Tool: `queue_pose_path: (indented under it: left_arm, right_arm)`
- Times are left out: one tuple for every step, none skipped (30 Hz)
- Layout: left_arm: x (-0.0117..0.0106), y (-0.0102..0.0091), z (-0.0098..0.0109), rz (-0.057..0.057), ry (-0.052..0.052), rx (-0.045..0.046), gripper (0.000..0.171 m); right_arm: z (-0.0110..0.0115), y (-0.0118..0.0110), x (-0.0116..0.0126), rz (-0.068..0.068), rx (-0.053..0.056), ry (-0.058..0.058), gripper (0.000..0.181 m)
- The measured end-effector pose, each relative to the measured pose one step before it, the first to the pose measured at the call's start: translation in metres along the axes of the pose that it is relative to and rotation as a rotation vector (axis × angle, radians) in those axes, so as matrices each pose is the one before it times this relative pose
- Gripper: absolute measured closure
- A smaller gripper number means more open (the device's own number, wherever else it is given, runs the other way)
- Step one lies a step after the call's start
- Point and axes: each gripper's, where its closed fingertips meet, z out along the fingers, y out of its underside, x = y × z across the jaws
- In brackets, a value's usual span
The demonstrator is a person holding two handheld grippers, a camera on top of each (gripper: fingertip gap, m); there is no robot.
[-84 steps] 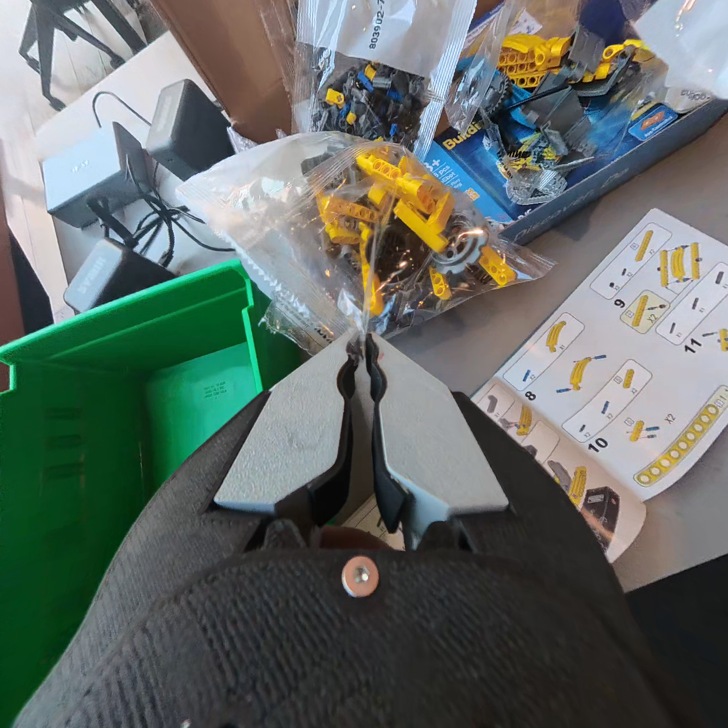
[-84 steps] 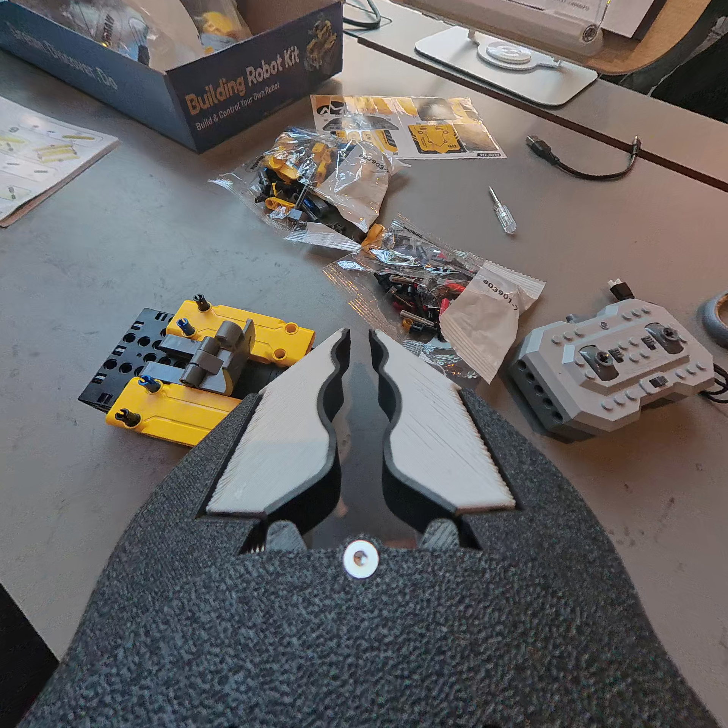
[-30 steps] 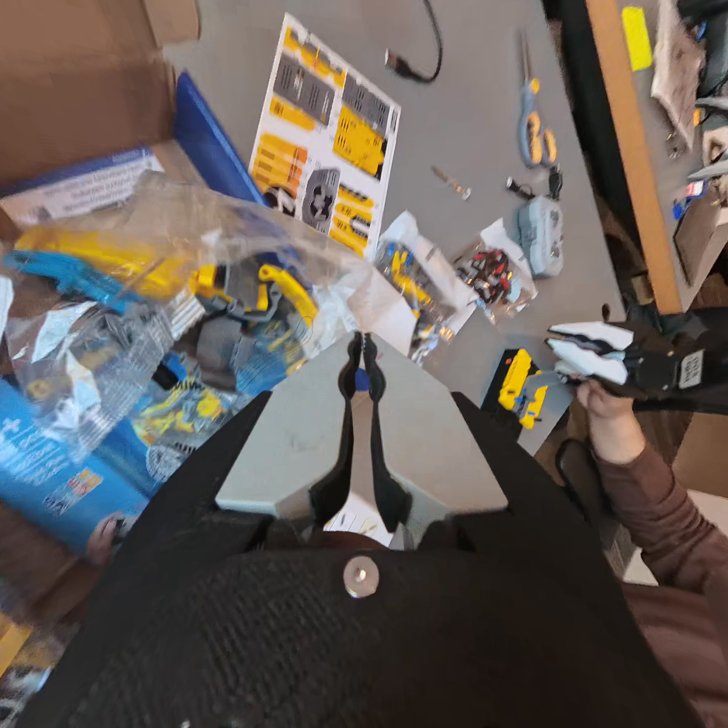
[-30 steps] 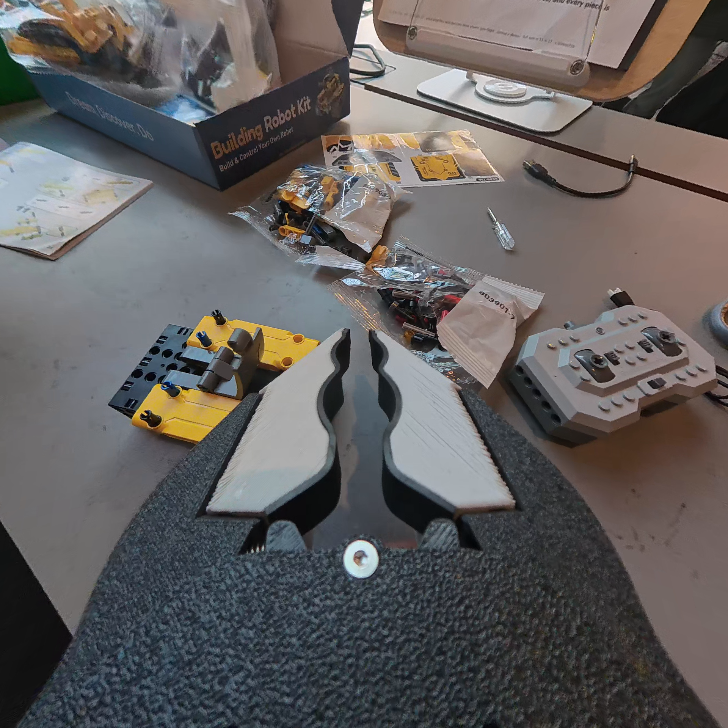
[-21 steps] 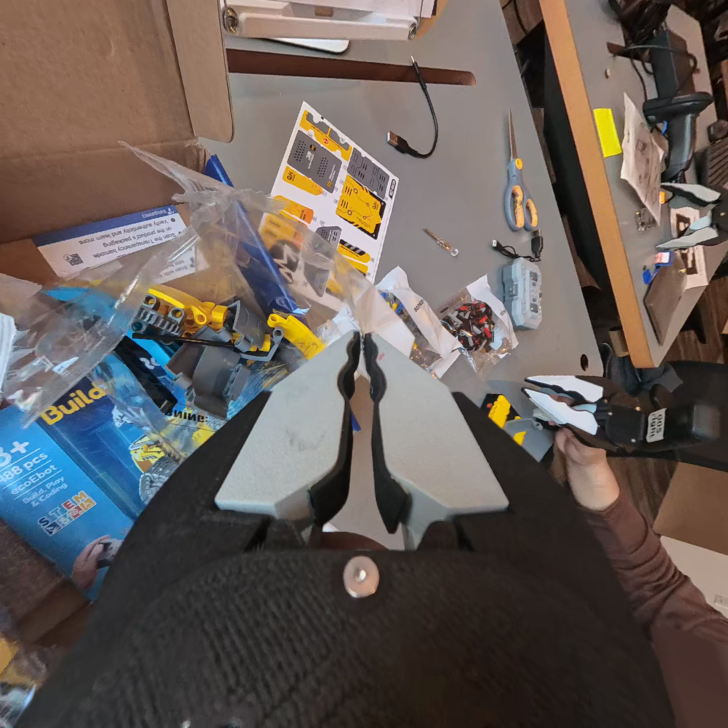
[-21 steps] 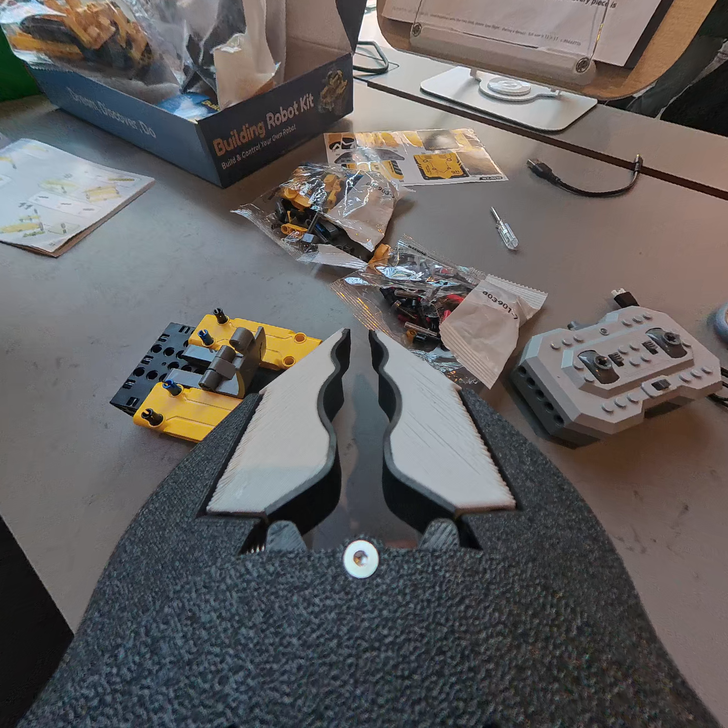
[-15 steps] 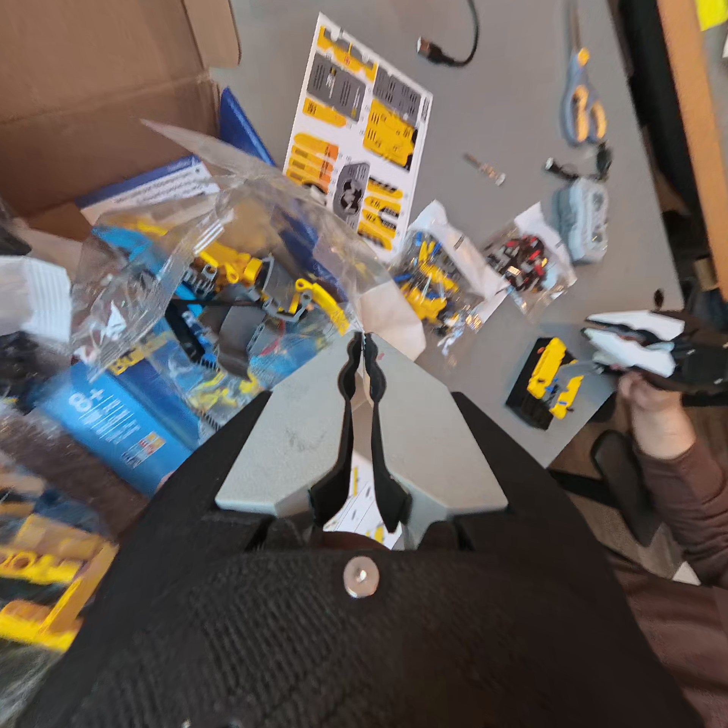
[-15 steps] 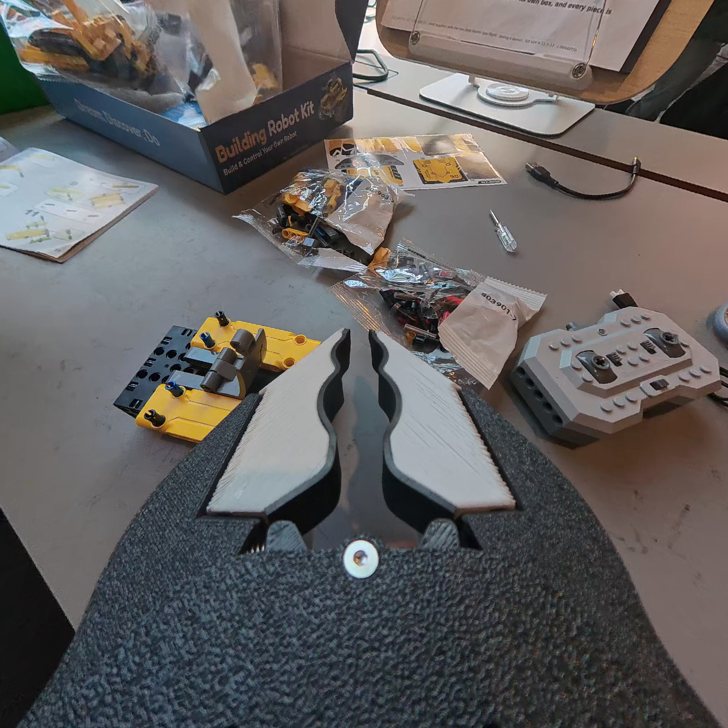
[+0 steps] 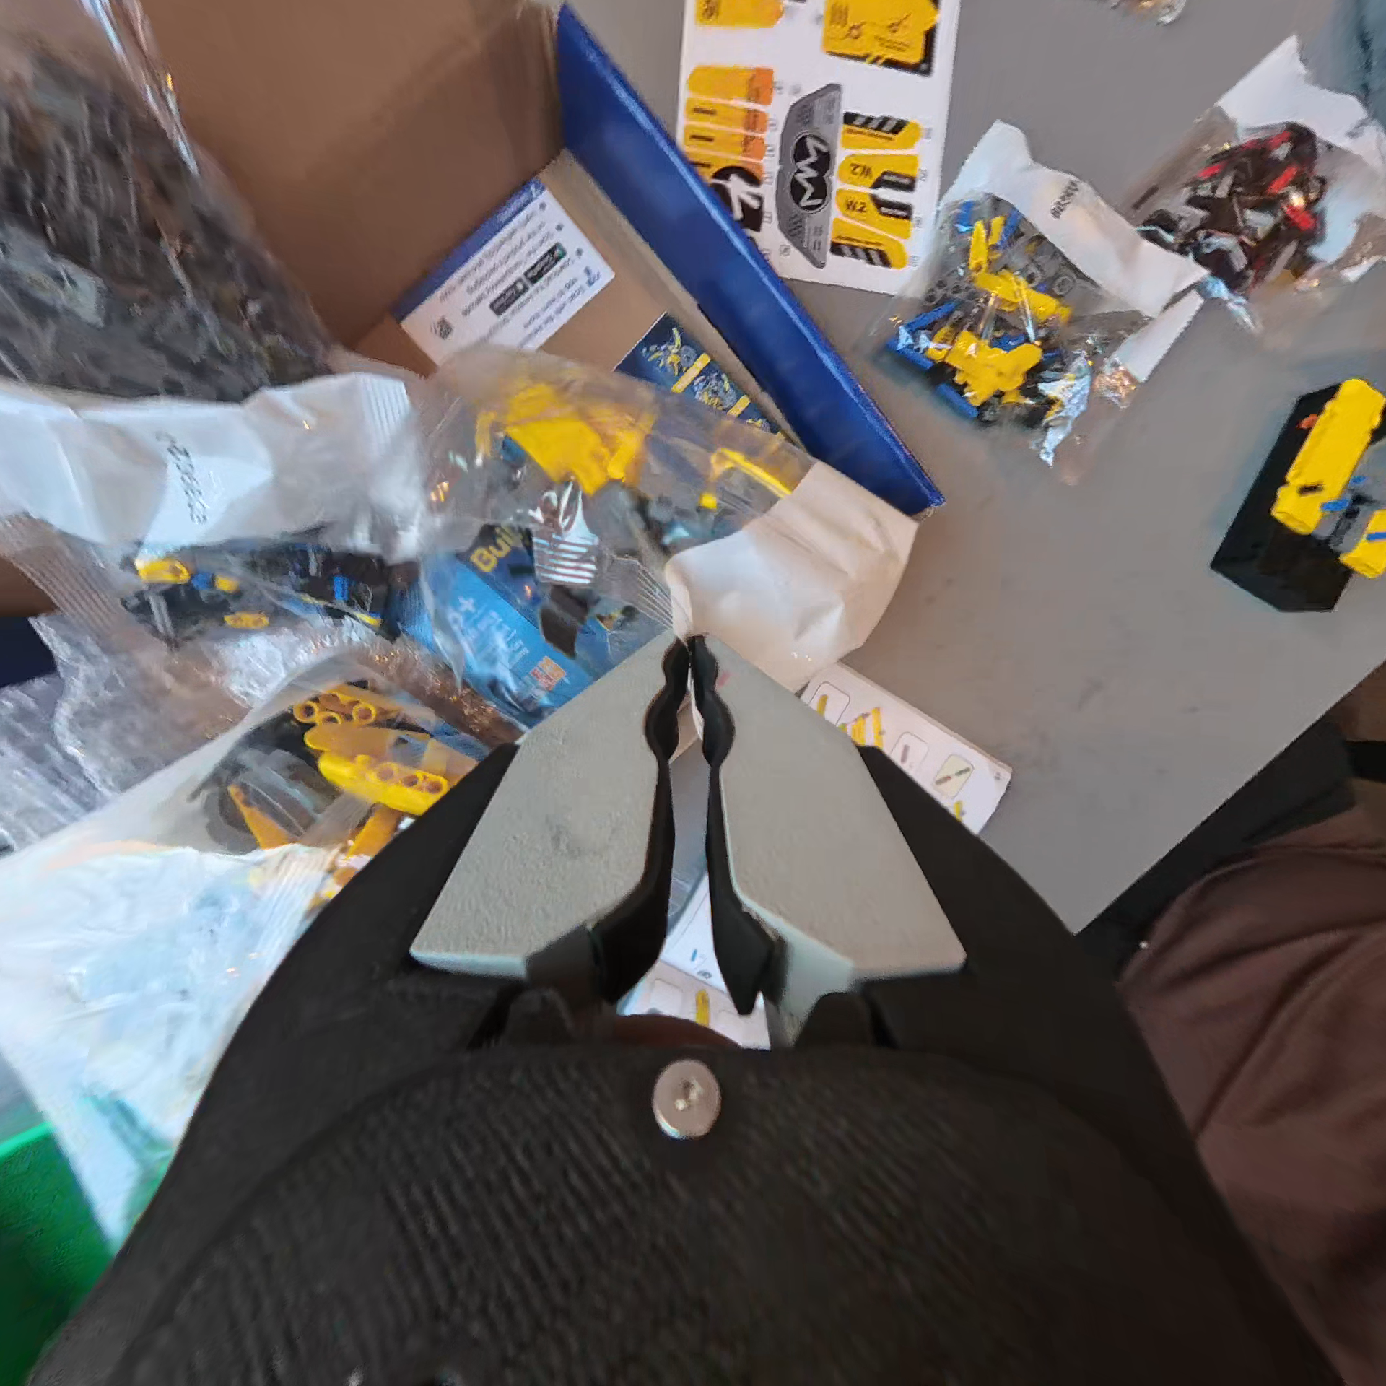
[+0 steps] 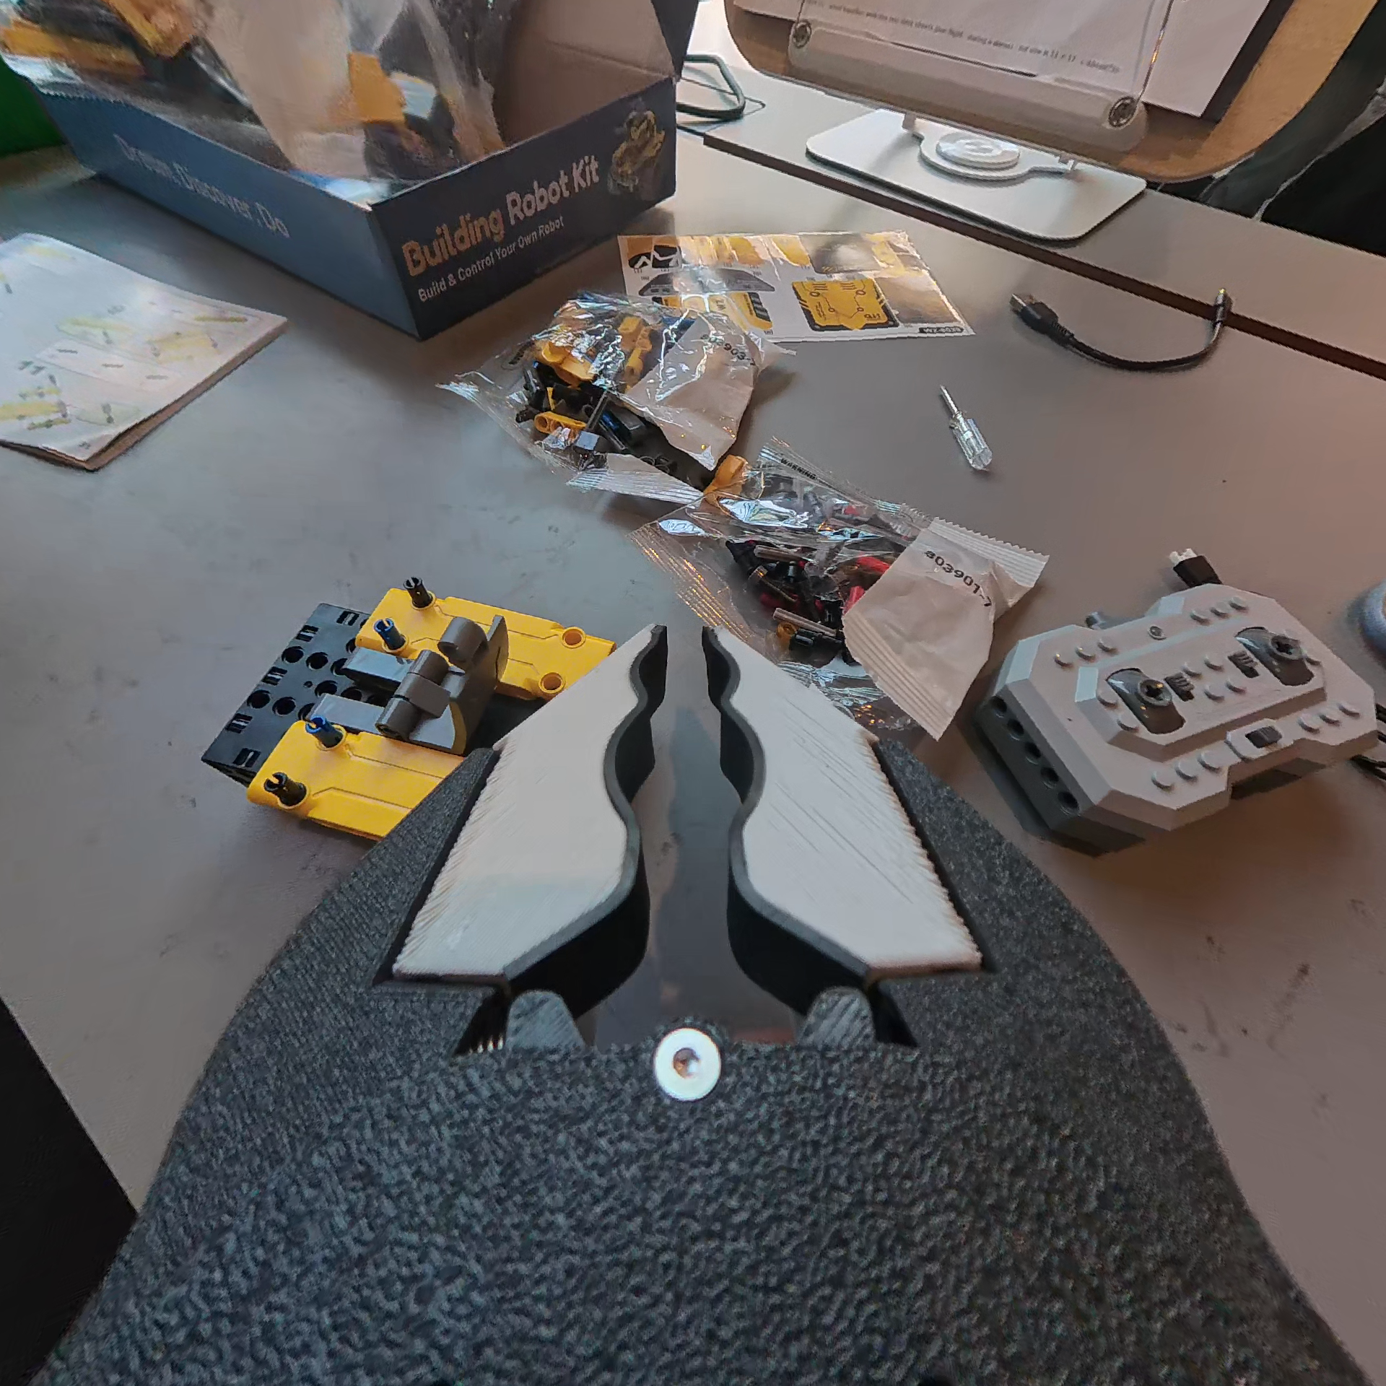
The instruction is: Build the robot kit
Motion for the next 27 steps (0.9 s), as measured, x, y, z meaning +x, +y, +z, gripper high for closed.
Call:
queue_pose_path:
  left_arm:
    - [0.00083, -0.00377, -0.00517, 0.0458, -0.0049, -0.00193, 0.171]
    - [0.00033, -0.00287, -0.00496, 0.0441, -0.0094, -0.00935, 0.171]
    - [-0.00108, -0.00172, -0.00482, 0.0537, -0.0239, -0.01843, 0.171]
    - [-0.00147, -0.00041, -0.0041, 0.0651, -0.0297, -0.02434, 0.171]
    - [0.00158, 0.00298, -0.0032, 0.0875, -0.0143, -0.04155, 0.171]
    - [0.00205, 0.00573, -0.00166, 0.1066, -0.0198, -0.0502, 0.171]
    - [-0.00061, 0.00608, -0.00129, 0.0802, -0.0321, -0.04876, 0.171]
    - [0.00152, 0.00485, -0.00106, 0.0593, -0.0131, -0.0407, 0.171]
    - [0.00213, 0.00222, -0.00084, 0.0716, -0.0157, -0.01705, 0.171]
    - [0.00103, 0.00297, -0.0004, 0.063, -0.0212, -0.02135, 0.171]
    - [-0.00123, 0.0031, -0.00033, 0.0292, -0.0226, -0.02518, 0.171]
    - [-0.00359, 0.00101, -0.00047, -0.0062, -0.0243, -0.01293, 0.171]
    - [-0.00131, -0.00184, -0.00051, -0.0335, 0.0, 0.00605, 0.171]
    - [0.00172, -0.00419, -0.00055, -0.0389, 0.0205, 0.02031, 0.171]
    - [0.00258, -0.00456, -0.00028, -0.0231, 0.0186, 0.02399, 0.171]
    - [0.00241, -0.00372, -0.0001, -0.0017, 0.0074, 0.0173, 0.171]
    - [0.00129, -0.00239, -0.00004, 0.0064, -0.0042, 0.00813, 0.171]
    - [-0.00004, -0.00272, -0.00053, 0.0051, -0.0131, 0.00953, 0.171]
    - [0.00115, -0.00359, -0.00164, 0.007, -0.005, 0.01607, 0.171]
    - [0.00084, -0.00378, -0.00291, 0.0164, -0.0087, 0.01989, 0.171]
    - [-0.00019, -0.00251, -0.00407, 0.0174, -0.0143, 0.01123, 0.171]
    - [0.00084, -0.00137, -0.00529, 0.0121, -0.0056, 0.00241, 0.171]
    - [0.00153, -0.00212, -0.00666, 0.0123, -0.0028, 0.00563, 0.171]
    - [0.00117, -0.003, -0.00821, 0.0201, -0.0107, 0.00996, 0.171]
    - [0.00083, -0.00326, -0.00896, 0.0233, -0.016, 0.00961, 0.171]
    - [0.00141, -0.00337, -0.00914, 0.0175, -0.0148, 0.00885, 0.171]
    - [0.00254, -0.00313, -0.00901, 0.019, -0.0125, 0.00753, 0.171]
  right_arm:
    - [-0.00013, -0.00027, -0.00039, -0.0049, 0.0018, 0.0017, 0.172]
    - [-0.00043, -0.0004, -0.00059, -0.0051, 0.0033, -0.0001, 0.172]
    - [-0.00038, -0.00048, -0.00082, -0.0046, 0.0038, -0.0023, 0.172]
    - [-0.00035, -0.00044, -0.00045, -0.0027, 0.0034, -0.0015, 0.172]
    - [-0.00022, -0.00029, 0.00011, 0.0002, 0.0026, 0.0005, 0.172]
    - [-0.00024, -0.00017, 0.00009, 0.0024, 0.0017, -0.0006, 0.172]
    - [-0.00014, -0.00017, 0.00007, 0.0032, 0.0014, -0.0024, 0.172]
    - [-0.00011, -0.00022, 0.00016, 0.0036, 0.0017, -0.0023, 0.172]
    - [-0.00021, -0.00019, 0.00014, 0.0037, 0.0018, -0.0017, 0.172]
    - [-0.00014, -0.00017, 0.00021, 0.0036, 0.0013, -0.0019, 0.172]
    - [-0.00011, -0.00012, 0.00006, 0.0032, 0.0006, -0.0024, 0.171]
    - [0.00009, 0.00008, -0.00009, 0.0028, -0.0001, -0.0028, 0.171]
    - [0.00009, 0.00005, -0.00005, 0.0024, -0.0007, -0.0026, 0.171]
    - [0.00011, 0.00015, -0.00009, 0.0018, -0.0008, -0.0025, 0.171]
    - [-0.00004, -0.00001, -0.00009, 0.001, 0.0003, -0.0024, 0.171]
    - [-0.00027, -0.00038, -0.00005, 0.0002, 0.0026, -0.0006, 0.171]
    - [-0.00063, -0.0007, -0.00014, -0.0007, 0.006, -0.0007, 0.169]
    - [-0.00105, -0.00125, -0.00001, 0.0003, 0.0096, 0.0003, 0.168]
    - [-0.00133, -0.00147, 0.00079, 0.0036, 0.0126, 0.0029, 0.168]
    - [-0.0014, -0.00156, 0.00105, 0.0074, 0.0125, 0.0015, 0.168]
    - [-0.0011, -0.00116, 0.00106, 0.0111, 0.0103, -0.0006, 0.167]
    - [-0.00099, -0.00106, 0.00128, 0.0133, 0.0086, -0.0013, 0.167]
    - [-0.00075, -0.00081, 0.00114, 0.0128, 0.0072, -0.0017, 0.167]
    - [-0.0006, -0.00075, 0.0009, 0.0106, 0.0059, -0.0013, 0.167]
    - [-0.00051, -0.00055, 0.00067, 0.0075, 0.0049, -0.0009, 0.168]
    - [-0.00047, -0.00058, -0.0001, 0.0037, 0.0044, -0.0023, 0.168]
    - [-0.00023, -0.00035, -0.0004, -0.0011, 0.003, -0.0016, 0.168]
